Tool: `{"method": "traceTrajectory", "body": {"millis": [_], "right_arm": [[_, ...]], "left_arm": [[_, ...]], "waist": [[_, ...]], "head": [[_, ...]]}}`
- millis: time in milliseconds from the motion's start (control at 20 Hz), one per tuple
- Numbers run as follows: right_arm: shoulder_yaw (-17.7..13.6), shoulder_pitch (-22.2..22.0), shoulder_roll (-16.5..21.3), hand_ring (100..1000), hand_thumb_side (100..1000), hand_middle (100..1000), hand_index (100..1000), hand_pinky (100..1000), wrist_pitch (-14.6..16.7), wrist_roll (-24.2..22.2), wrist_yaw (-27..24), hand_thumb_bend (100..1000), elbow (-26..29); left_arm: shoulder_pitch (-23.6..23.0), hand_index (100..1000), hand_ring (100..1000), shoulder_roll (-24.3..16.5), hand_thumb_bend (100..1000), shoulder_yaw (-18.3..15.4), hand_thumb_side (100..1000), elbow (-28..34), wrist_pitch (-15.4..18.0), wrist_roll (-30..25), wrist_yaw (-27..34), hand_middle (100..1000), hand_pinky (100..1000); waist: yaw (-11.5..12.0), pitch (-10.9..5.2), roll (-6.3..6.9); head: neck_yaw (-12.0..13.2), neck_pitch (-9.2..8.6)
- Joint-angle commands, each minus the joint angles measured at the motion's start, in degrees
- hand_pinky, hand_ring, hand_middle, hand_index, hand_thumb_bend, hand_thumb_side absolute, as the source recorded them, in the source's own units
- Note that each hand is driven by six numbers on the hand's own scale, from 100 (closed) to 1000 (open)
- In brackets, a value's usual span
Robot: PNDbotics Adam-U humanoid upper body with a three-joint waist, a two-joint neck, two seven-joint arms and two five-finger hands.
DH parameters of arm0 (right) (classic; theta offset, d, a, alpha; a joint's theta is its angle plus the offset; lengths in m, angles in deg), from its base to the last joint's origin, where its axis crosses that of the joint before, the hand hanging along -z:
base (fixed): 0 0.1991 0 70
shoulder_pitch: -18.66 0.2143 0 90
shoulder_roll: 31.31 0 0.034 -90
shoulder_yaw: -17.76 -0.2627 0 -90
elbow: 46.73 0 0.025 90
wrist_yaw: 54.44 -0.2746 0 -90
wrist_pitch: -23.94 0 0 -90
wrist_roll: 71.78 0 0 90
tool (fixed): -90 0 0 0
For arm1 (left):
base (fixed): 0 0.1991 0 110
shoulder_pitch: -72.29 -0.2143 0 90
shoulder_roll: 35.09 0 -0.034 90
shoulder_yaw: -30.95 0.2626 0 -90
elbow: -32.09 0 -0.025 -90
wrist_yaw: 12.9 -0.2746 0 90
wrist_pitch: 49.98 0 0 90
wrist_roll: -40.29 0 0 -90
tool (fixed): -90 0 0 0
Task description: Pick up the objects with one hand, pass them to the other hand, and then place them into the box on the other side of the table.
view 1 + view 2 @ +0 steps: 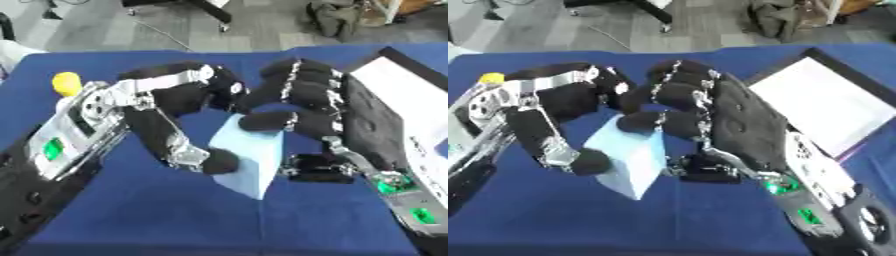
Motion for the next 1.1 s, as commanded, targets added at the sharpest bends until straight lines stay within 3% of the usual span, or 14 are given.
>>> {"method": "traceTrajectory", "body": {"millis": [50,150,650,1100], "right_arm": [[-0.6,0.9,0.4,615,100,655,381,693,0.3,0.4,-1.3,183,1.3],[-0.6,0.8,0.4,617,100,656,375,693,0.4,0.2,-1.4,193,1.3],[-0.7,0.4,0.6,618,100,656,368,694,0.2,-0.7,-0.9,207,1.3],[-1.4,-1.2,1.1,617,100,658,366,693,-0.8,-0.8,0.6,197,0.6]], "left_arm": [[0.4,548,573,-0.8,100,-0.1,280,-0.6,0.6,-1.0,-0.6,522,761],[0.3,611,610,-0.8,100,-0.2,287,-0.8,1.2,-1.8,-0.1,579,776],[0.2,767,731,-0.9,100,-0.5,533,-0.2,4.8,-7.2,3.4,747,827],[0.2,794,769,-1.2,100,-0.8,568,0.2,5.3,-8.4,4.1,791,845]], "waist": [[-0.1,-0.68,-0.08],[-0.1,-0.66,-0.08],[-0.2,-0.64,0.0],[-0.3,-0.61,0.09]], "head": [[0.1,-0.14],[0.1,-0.14],[0.1,-0.14],[-0.2,-0.14]]}}
